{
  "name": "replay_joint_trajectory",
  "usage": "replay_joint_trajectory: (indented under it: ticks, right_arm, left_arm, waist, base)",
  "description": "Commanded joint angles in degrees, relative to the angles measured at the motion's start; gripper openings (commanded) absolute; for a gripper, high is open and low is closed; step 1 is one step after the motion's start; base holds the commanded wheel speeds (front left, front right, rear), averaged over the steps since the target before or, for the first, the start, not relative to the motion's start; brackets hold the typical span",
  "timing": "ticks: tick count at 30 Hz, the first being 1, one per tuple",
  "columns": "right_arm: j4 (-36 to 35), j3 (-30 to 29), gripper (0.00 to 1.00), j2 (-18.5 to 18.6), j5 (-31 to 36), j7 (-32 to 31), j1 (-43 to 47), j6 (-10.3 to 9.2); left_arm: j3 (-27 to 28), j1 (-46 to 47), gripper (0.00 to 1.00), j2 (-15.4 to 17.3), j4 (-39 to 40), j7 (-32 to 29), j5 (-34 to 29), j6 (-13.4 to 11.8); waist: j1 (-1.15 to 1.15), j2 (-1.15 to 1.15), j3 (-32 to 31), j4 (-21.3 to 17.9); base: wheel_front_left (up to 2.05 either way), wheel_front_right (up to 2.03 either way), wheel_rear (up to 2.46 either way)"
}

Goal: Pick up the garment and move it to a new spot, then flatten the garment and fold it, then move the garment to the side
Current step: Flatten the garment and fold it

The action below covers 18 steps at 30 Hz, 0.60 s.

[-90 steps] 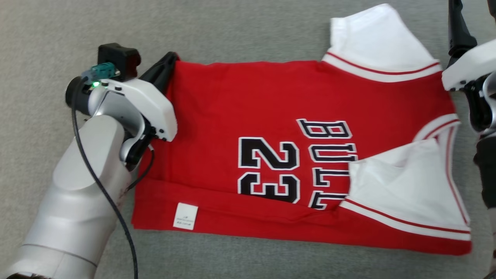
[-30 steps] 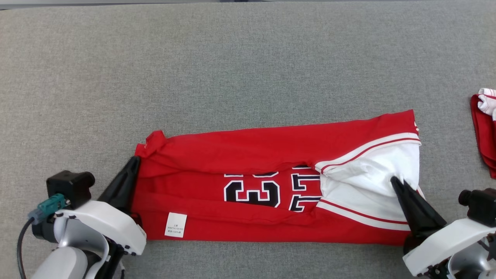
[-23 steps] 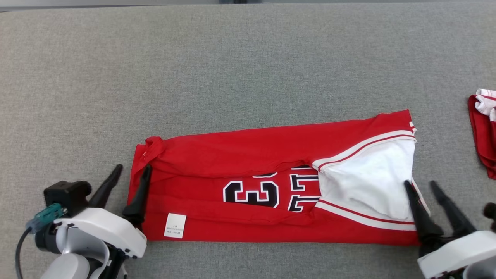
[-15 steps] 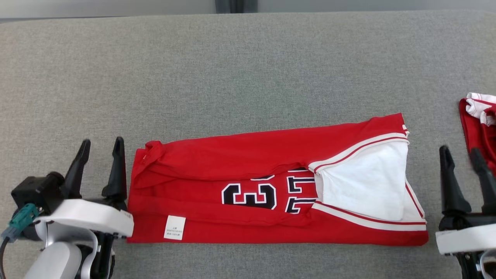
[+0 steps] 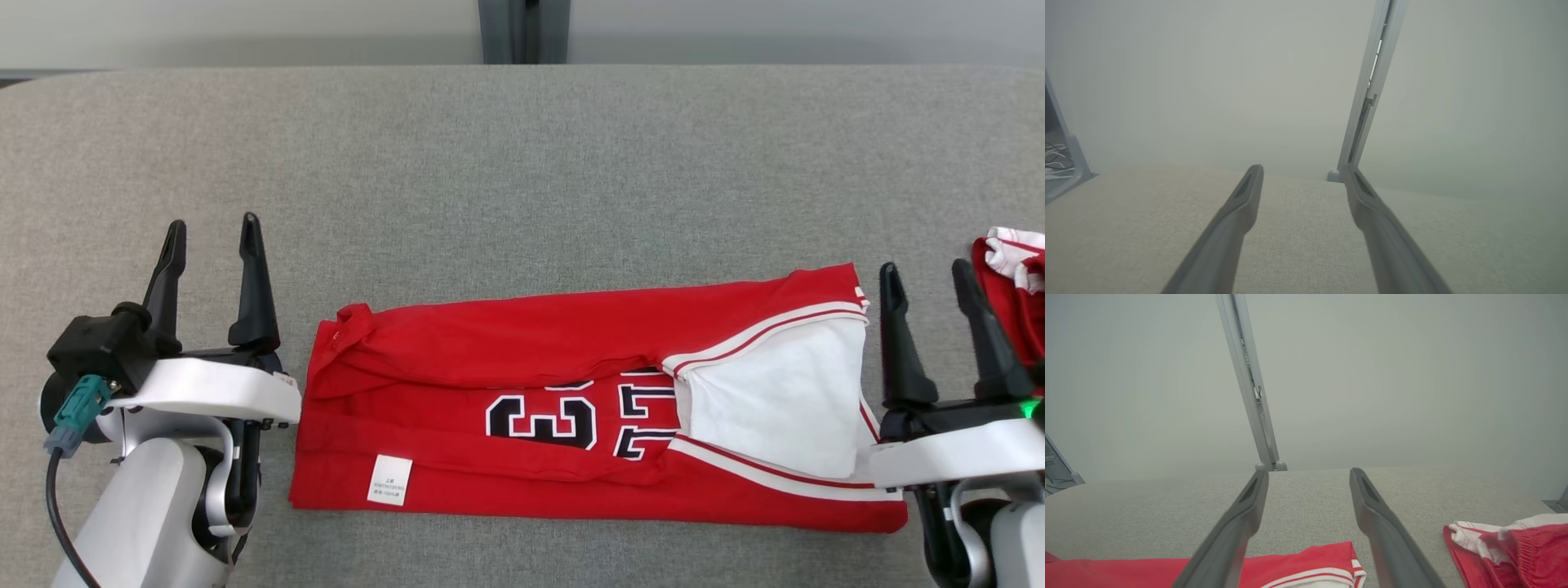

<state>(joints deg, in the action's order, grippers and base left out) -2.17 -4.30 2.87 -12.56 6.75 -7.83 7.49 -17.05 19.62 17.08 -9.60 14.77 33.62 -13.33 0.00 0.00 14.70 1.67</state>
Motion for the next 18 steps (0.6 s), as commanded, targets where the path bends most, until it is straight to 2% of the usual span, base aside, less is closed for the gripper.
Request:
replay_joint_trajectory:
  ticks: [1,10,18]
  right_arm:
    - [1.35,0.67,1.00,0.17,0.52,0.88,-0.44,0.02]
    - [6.43,2.42,1.00,0.21,1.39,2.08,0.16,0.02]
    - [7.85,2.60,1.00,0.21,1.09,1.92,0.95,0.02]
  left_arm:
    - [0.92,-0.21,1.00,-0.23,-0.93,0.31,-1.68,0.47]
    - [3.92,-6.72,1.00,-1.33,-1.31,0.32,-9.82,1.92]
    - [4.23,-9.70,1.00,-2.28,-1.42,0.33,-11.74,3.17]
  waist:
    - [0.00,0.00,-0.85,-0.23]
    - [0.00,0.00,-3.22,-0.15]
    - [0.00,0.00,-4.40,0.32]
  base:
    - [0.00,0.00,0.00]
    - [0.00,0.00,0.00]
    - [0.00,0.00,0.00]
